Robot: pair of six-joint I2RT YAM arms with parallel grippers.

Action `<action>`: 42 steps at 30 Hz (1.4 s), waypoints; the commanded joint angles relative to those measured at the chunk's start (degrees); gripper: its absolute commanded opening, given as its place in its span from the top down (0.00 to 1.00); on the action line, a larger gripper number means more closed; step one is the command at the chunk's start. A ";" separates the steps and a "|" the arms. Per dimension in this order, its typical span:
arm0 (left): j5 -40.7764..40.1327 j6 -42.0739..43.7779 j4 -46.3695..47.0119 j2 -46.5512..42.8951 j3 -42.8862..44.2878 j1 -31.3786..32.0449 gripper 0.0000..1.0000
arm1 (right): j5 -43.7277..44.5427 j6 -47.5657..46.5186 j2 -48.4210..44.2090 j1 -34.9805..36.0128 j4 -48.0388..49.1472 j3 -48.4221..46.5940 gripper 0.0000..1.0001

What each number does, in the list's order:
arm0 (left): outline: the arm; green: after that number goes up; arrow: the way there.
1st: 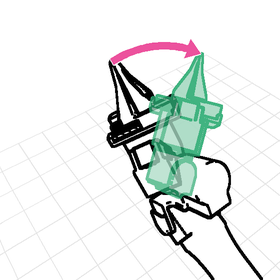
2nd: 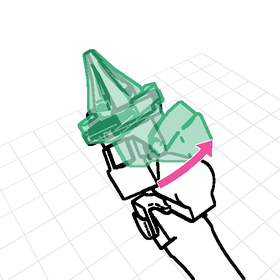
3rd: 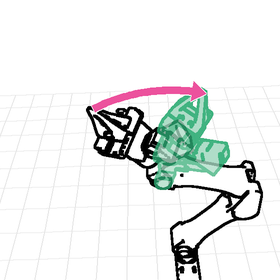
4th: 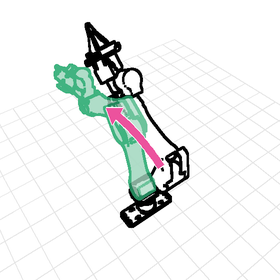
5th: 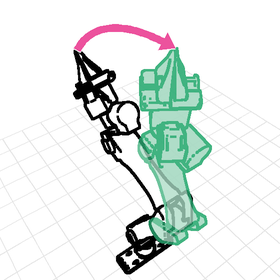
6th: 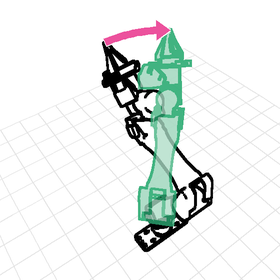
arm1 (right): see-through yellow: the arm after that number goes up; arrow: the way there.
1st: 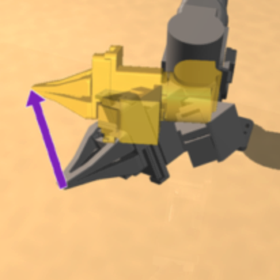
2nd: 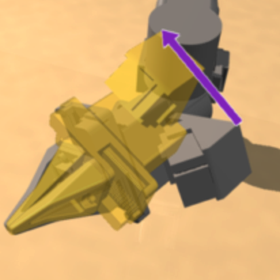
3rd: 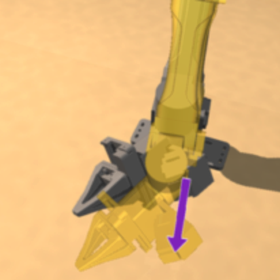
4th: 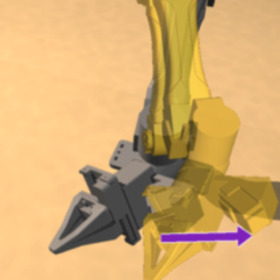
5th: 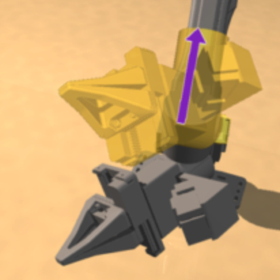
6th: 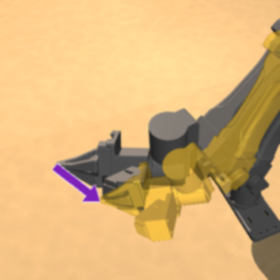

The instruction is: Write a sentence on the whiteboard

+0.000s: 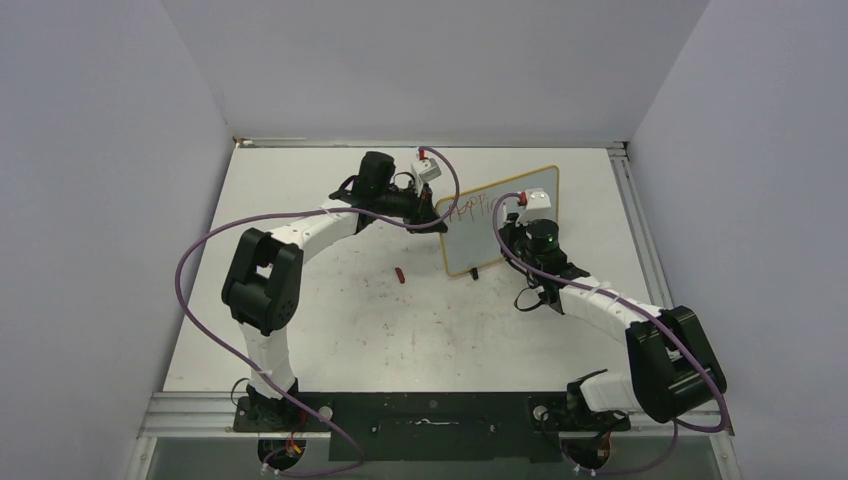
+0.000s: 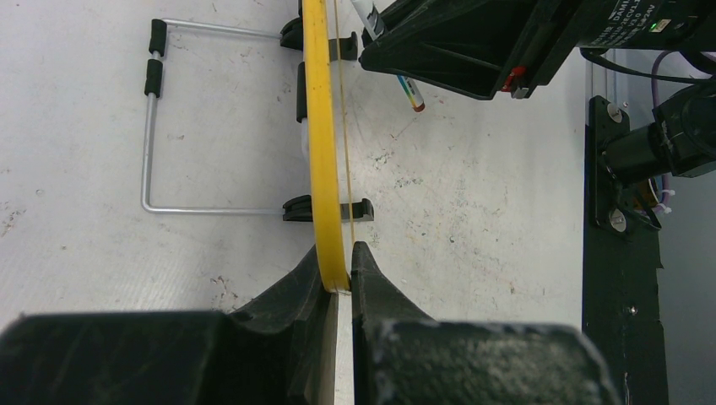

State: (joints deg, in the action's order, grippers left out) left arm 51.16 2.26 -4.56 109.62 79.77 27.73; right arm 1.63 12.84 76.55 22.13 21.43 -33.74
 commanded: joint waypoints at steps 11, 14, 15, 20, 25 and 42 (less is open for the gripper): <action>0.57 2.42 -5.99 -0.20 0.22 1.98 1.00 | -0.78 -0.54 1.46 -1.83 1.53 -4.57 0.95; 0.60 2.44 -5.95 -0.20 0.26 2.00 1.00 | -2.05 -1.34 1.16 -1.71 2.22 -4.33 0.95; 0.57 2.47 -5.98 -0.20 0.22 2.06 1.00 | -3.17 -1.66 1.00 -1.74 2.49 -4.24 0.95; 0.69 2.48 -5.99 -0.20 0.21 2.15 1.00 | -5.14 -2.70 1.14 -1.58 2.70 -4.32 0.95; 0.61 2.41 -5.99 -0.38 0.22 2.16 1.00 | -5.39 -2.92 1.41 -1.12 1.90 -4.42 0.95; 0.61 2.48 -6.08 -0.63 0.30 2.25 1.00 | -1.81 -1.05 2.73 0.48 -3.39 -3.46 0.95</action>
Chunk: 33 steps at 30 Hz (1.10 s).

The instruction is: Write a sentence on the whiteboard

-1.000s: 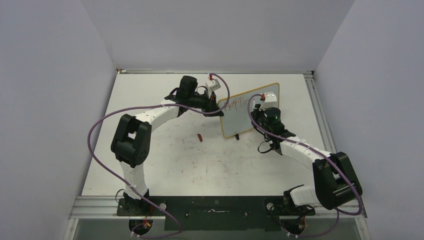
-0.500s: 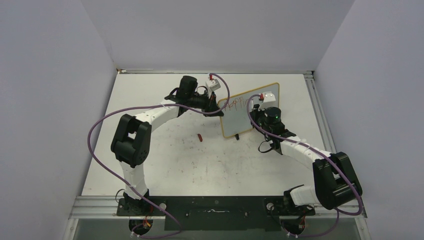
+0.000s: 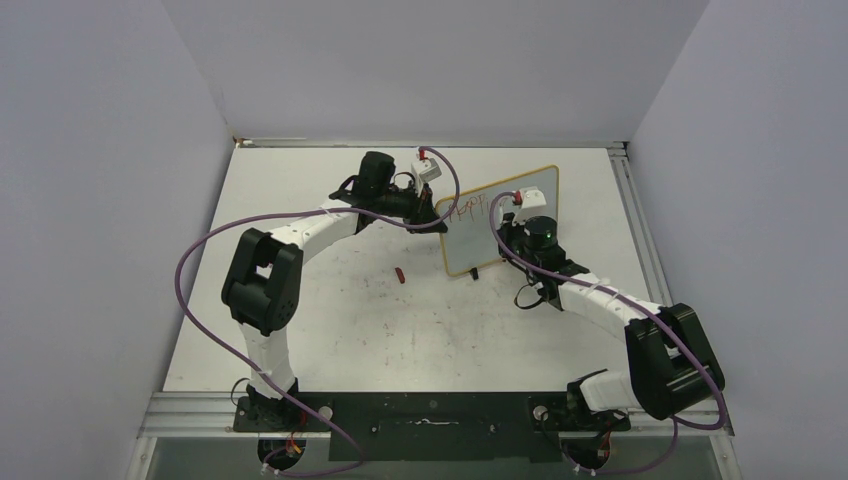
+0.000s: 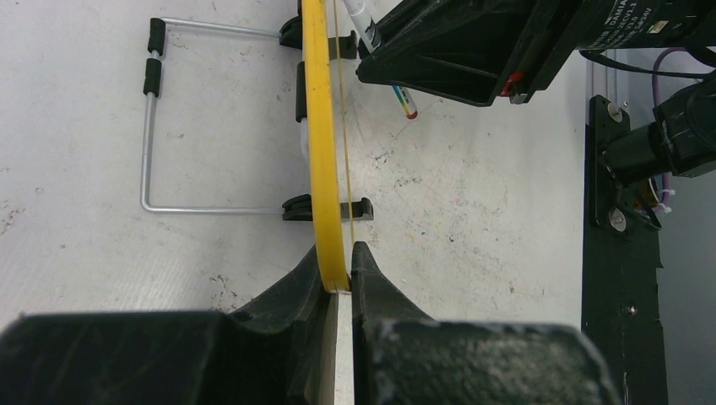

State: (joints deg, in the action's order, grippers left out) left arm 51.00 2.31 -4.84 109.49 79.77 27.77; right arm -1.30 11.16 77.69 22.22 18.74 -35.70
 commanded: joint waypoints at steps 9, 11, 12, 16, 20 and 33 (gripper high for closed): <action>0.61 2.48 -5.87 -0.68 0.29 2.29 1.00 | 5.04 1.10 2.40 -0.05 -2.52 -2.18 0.95; 0.57 2.51 -5.95 -0.68 0.31 2.29 1.00 | 5.38 1.19 2.51 -0.38 -2.72 -2.62 0.95; 0.52 2.46 -5.93 -0.68 0.31 2.29 1.00 | 5.47 1.23 2.65 -0.56 -2.68 -2.76 0.95; 0.50 2.57 -5.91 -0.77 0.26 2.29 1.00 | 5.52 1.00 2.75 -0.94 -2.19 -3.59 0.95; 0.50 2.61 -5.96 -0.90 0.21 2.29 1.00 | 5.31 0.71 2.79 -1.60 -1.72 -4.17 0.95; 0.33 2.79 -6.14 -0.84 0.21 2.29 1.00 | 4.27 -0.44 -1.15 -2.65 0.06 -2.90 0.95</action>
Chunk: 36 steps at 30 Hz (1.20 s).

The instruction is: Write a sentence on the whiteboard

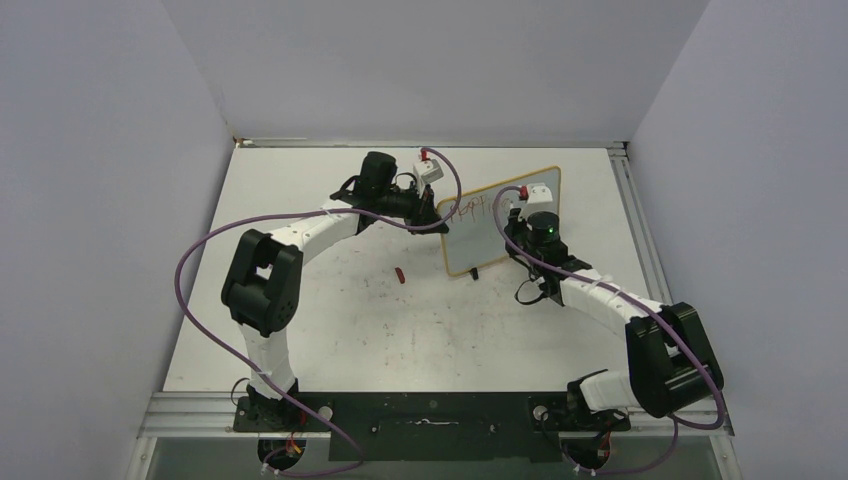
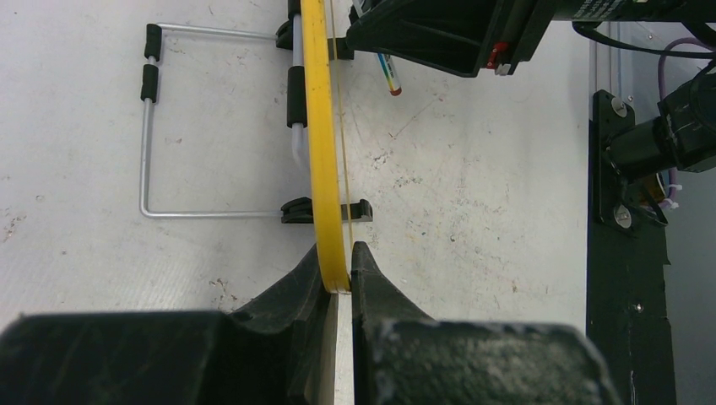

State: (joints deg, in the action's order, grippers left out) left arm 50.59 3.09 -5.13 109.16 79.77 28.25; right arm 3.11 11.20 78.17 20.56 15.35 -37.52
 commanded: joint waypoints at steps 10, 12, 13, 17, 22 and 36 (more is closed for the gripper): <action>-0.03 2.07 -6.08 -0.53 0.31 1.90 1.00 | -2.60 -0.28 -2.99 -2.86 3.63 -0.88 0.95; -0.64 2.05 -5.93 -0.48 0.10 1.98 1.00 | -6.24 0.01 -5.09 -2.55 4.76 0.14 0.95; -0.93 2.01 -5.74 -0.38 -0.02 1.98 1.00 | -7.01 0.24 -6.27 -2.31 4.74 0.38 0.95; -1.83 1.66 -5.14 -0.43 -0.41 1.98 0.93 | -8.89 1.53 -11.73 -1.38 3.37 0.72 0.95; -2.58 1.71 -4.81 -0.87 -1.04 2.06 0.70 | -11.79 2.87 -17.19 -0.82 1.61 1.39 0.95; -5.48 0.03 -3.33 -5.24 -4.94 0.70 0.13 | -16.13 2.51 -24.85 1.23 -6.98 -1.41 0.95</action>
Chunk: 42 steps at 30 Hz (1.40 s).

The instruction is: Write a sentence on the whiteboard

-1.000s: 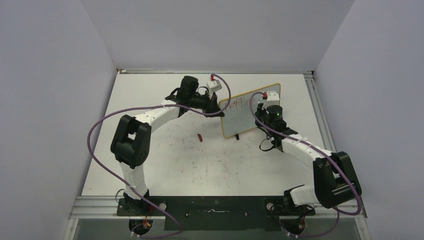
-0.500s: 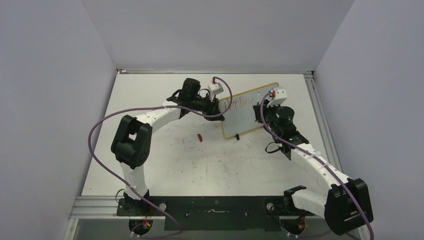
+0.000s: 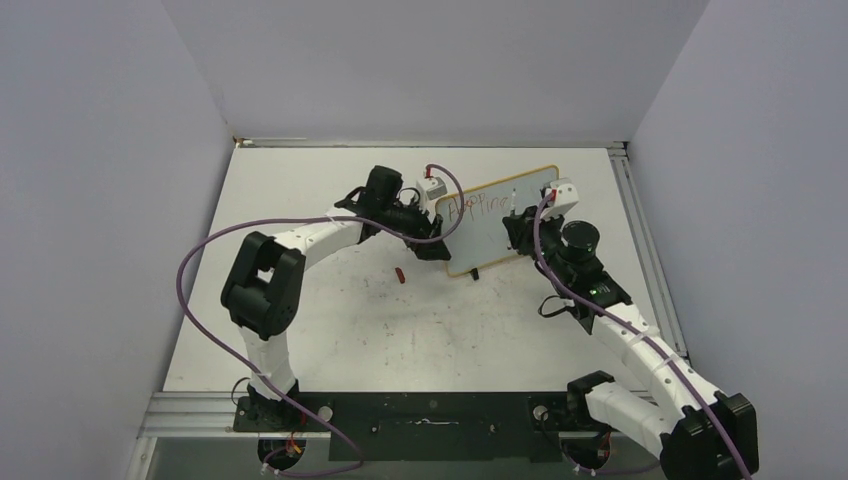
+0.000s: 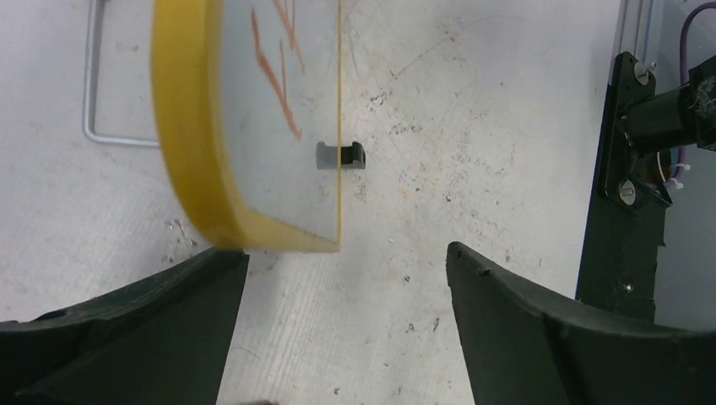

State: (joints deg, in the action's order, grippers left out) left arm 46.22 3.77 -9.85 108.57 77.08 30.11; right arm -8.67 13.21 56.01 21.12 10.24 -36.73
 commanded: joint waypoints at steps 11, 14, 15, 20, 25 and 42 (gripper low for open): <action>-15.63 1.39 1.59 -30.28 -19.64 -6.12 0.05 | -24.87 -0.65 0.43 1.48 -17.32 -11.20 0.95; -23.66 3.91 3.55 -42.09 -25.62 -5.29 0.05 | -30.85 -0.14 2.63 1.97 -21.95 -14.02 0.95; -26.26 4.97 4.16 -47.07 -27.34 -4.38 0.05 | -33.25 0.35 3.50 2.11 -23.48 -14.83 0.95; -37.72 14.71 1.93 -59.96 -32.12 8.23 0.05 | -42.87 2.12 8.34 6.16 -33.25 -18.10 0.95; -42.93 22.32 1.82 -64.99 -35.47 20.73 0.05 | -47.50 0.83 13.48 10.25 -42.92 -18.55 0.95; -51.56 31.38 -4.56 -54.44 -31.73 44.50 0.06 | -54.53 0.72 17.52 17.10 -46.58 -16.78 0.95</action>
State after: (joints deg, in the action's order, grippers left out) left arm -3.66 33.61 -14.48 53.49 42.28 73.10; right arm -60.82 14.50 72.99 36.21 -35.77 -53.23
